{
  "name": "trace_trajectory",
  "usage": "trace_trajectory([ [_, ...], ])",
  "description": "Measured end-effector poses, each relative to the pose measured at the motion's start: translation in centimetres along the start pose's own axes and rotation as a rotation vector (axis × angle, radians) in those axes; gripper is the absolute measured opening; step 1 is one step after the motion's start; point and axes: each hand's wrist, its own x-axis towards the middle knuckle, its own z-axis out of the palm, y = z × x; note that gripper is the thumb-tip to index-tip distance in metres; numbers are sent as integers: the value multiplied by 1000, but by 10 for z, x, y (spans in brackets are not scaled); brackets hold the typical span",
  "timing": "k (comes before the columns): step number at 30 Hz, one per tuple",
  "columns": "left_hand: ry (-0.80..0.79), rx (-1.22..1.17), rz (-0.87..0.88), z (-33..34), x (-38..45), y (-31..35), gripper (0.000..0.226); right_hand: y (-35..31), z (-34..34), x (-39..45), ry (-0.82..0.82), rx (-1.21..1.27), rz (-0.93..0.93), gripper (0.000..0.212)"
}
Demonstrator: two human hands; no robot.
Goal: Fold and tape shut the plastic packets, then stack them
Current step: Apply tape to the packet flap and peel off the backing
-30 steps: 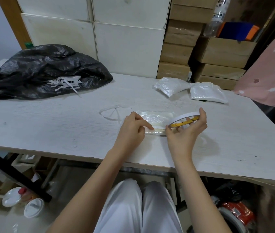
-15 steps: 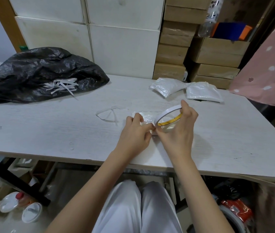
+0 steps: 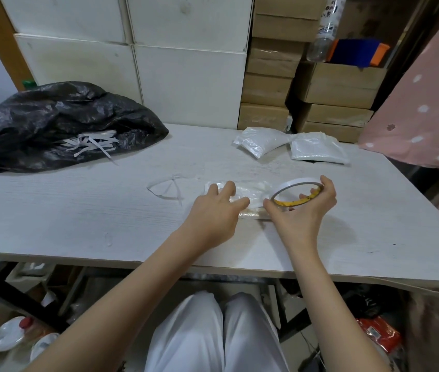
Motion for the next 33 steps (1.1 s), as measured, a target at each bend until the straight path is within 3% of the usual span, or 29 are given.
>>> trace_trajectory([
  [6,19,-28,12,4,1,-3,28,11,9,-1,-65,-143,-28,105],
  [13,107,32,84,6,-1,1,39,7,-6,5,-94,-1,44,102],
  [18,129,60,99,9,-2,0,44,3,-18,9,-8,-109,-78,99],
  [27,165,106,139,12,1,1,39,3,-9,7,52,-431,-49,97],
  [33,186,137,152,13,4,2,41,6,-14,11,-68,-442,13,100],
])
